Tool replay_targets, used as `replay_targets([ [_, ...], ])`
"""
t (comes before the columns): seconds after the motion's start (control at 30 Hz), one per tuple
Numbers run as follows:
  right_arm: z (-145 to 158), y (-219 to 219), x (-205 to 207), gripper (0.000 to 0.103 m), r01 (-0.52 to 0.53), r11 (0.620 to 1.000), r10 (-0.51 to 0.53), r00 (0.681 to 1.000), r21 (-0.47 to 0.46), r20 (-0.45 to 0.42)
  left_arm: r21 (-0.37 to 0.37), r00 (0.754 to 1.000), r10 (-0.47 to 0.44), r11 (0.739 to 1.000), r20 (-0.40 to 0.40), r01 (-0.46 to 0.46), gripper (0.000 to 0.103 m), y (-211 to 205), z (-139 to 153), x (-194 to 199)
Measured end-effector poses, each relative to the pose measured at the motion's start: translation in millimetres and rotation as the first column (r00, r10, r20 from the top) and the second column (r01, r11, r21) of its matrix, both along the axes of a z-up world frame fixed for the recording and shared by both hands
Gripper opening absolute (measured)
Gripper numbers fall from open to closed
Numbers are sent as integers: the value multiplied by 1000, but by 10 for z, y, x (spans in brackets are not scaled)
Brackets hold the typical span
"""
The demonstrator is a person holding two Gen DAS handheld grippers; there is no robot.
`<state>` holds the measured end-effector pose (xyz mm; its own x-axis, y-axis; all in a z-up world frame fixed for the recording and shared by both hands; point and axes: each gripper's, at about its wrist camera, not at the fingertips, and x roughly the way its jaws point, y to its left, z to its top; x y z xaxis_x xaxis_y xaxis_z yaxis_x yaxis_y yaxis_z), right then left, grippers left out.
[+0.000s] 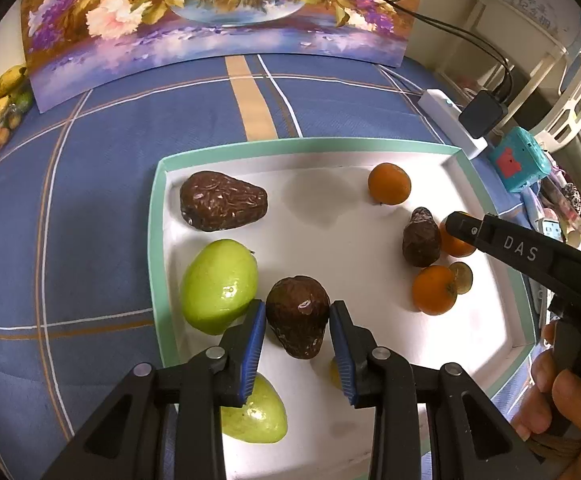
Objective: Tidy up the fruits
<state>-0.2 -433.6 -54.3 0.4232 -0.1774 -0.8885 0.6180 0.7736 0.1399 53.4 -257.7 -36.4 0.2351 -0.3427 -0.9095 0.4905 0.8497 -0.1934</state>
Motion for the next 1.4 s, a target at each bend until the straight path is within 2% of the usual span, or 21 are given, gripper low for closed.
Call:
replay_targets([
  [0.33, 18, 38, 32, 37, -18, 999, 17, 999, -28, -30, -9, 1000, 4, 1000, -10, -4, 37, 55, 109, 19],
  [0.63, 183, 86, -1, 37, -35, 997, 34, 999, -73, -14, -61, 999, 34, 998, -2, -34, 37, 183, 317, 69],
  [0.83, 327, 151, -24, 37, -59, 995, 60, 998, -84, 15, -90, 994, 107, 990, 18, -105, 37, 386, 454, 179],
  [1.0, 416, 208, -33, 37, -72, 995, 75, 996, -74, 43, -93, 980, 201, 976, 9, -199, 37, 637, 455, 340],
  [1.23, 427, 320, 7, 37, -95, 992, 98, 995, -87, 29, -46, 950, 312, 949, 19, -311, 37, 973, 409, 493],
  [1.27, 428, 347, 20, 37, -103, 991, 106, 994, -89, 26, -36, 946, 323, 946, 17, -322, 38, 1010, 390, 512],
  [1.37, 448, 430, 52, 37, -132, 988, 136, 990, -84, 33, -6, 933, 359, 933, 19, -359, 61, 1125, 333, 558],
  [1.4, 457, 461, 63, 37, -141, 987, 144, 989, -83, 36, 3, 930, 368, 930, 23, -368, 61, 1163, 320, 564],
])
